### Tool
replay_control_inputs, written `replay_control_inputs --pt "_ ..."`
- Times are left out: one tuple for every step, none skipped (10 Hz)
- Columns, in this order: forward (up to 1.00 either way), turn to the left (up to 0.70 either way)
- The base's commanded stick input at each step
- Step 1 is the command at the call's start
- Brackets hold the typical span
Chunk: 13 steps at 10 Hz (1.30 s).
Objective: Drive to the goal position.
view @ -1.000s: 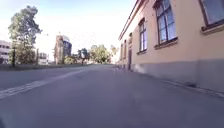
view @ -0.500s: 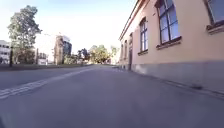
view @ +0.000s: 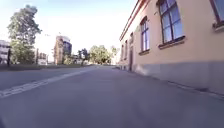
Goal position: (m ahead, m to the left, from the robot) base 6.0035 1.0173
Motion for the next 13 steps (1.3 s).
replay_control_inputs --pt "0.50 0.00" --pt "0.50 0.22" --pt "0.50 0.50" --pt "0.50 0.50" --pt "0.50 0.50" --pt "0.50 0.28" --pt "0.50 0.00" --pt "0.50 0.00" --pt "0.50 0.00" --pt "0.50 0.00" --pt "0.50 0.00" --pt "0.50 0.00" --pt "0.50 0.00"
